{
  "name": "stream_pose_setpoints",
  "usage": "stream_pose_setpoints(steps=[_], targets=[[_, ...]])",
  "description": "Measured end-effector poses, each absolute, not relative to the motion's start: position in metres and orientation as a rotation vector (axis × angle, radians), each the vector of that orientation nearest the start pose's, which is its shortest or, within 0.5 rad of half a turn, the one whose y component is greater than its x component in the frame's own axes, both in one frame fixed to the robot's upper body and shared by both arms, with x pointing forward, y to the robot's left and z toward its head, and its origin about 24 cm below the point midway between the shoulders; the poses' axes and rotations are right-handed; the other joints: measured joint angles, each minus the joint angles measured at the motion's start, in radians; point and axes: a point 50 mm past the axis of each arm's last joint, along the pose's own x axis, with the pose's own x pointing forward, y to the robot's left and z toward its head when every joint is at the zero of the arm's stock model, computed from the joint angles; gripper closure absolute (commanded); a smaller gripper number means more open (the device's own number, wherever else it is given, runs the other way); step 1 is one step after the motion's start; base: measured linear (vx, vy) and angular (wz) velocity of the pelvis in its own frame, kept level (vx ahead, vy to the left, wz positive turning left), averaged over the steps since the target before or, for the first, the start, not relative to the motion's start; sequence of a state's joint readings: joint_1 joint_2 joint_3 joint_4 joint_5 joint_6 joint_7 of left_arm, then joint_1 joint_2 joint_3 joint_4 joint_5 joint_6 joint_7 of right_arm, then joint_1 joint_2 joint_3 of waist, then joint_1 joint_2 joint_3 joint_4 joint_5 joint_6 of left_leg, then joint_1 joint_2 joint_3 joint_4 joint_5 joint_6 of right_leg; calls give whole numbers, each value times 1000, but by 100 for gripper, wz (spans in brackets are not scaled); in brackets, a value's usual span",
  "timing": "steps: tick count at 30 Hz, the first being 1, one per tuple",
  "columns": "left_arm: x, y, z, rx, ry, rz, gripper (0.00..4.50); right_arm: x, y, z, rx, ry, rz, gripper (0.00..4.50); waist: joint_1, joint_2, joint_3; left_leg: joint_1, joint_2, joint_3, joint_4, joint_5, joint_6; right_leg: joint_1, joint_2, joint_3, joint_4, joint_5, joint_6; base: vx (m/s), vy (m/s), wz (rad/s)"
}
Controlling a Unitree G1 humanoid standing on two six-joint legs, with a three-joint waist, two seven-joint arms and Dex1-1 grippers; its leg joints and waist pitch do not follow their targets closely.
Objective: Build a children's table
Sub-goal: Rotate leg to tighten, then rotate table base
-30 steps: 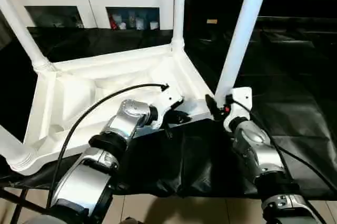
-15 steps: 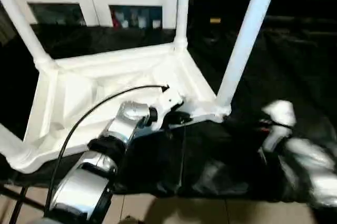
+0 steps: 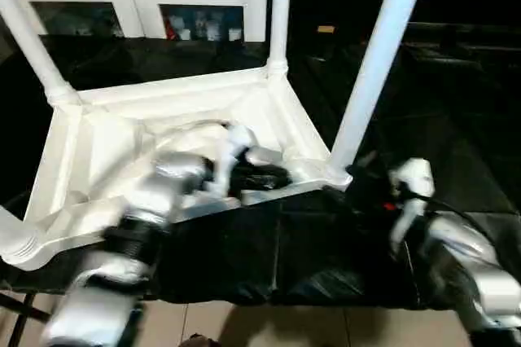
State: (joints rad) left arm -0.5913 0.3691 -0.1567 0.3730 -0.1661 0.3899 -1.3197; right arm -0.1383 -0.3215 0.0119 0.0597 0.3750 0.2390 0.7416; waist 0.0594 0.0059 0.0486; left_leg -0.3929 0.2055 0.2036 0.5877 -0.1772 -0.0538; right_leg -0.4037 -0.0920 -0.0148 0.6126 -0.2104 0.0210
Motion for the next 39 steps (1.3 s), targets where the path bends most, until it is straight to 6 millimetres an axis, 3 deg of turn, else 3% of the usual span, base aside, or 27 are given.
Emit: stream_pose_setpoints(steps=[6,11,14,21,30,35,38,39], targets=[[287,175,75,219,623,-1364,286,288,-118,53,162,138,800,56,-7,-22,6,0,1,0,0,2,-4,-1,1,0,2,0,0,0,0,0],[280,184,65,299,662,-1240,249,307,-90,53,161,122,724,56,10,-35,7,0,0,0,0,3,-5,0,0,0,2,0,0,0,0,0],[279,181,66,333,616,-1170,249,328,-83,52,153,130,539,56,5,-39,8,0,0,0,1,4,-7,0,0,0,3,2,-1,0,0,0],[276,174,75,341,497,-1086,249,357,-120,55,172,117,144,56,25,-42,7,1,0,-1,1,7,-11,1,0,0,5,4,2,0,0,0],[276,171,66,358,432,-999,249,367,-174,50,137,130,-85,56,41,-42,7,0,1,-2,5,7,-11,0,0,0,11,6,5,0,0,0],[284,174,60,407,355,-895,249,365,-210,51,107,122,-186,56,42,-41,7,0,1,-2,7,8,-11,0,0,0,14,7,7,0,0,0],[286,180,62,342,298,-790,249,365,-223,58,79,89,-204,56,31,-39,7,0,2,-3,8,8,-11,0,0,0,14,8,7,0,0,0],[285,182,62,298,277,-746,231,366,-223,59,74,79,-182,56,27,-39,7,0,2,-3,9,8,-11,0,1,0,14,8,8,0,0,0]])
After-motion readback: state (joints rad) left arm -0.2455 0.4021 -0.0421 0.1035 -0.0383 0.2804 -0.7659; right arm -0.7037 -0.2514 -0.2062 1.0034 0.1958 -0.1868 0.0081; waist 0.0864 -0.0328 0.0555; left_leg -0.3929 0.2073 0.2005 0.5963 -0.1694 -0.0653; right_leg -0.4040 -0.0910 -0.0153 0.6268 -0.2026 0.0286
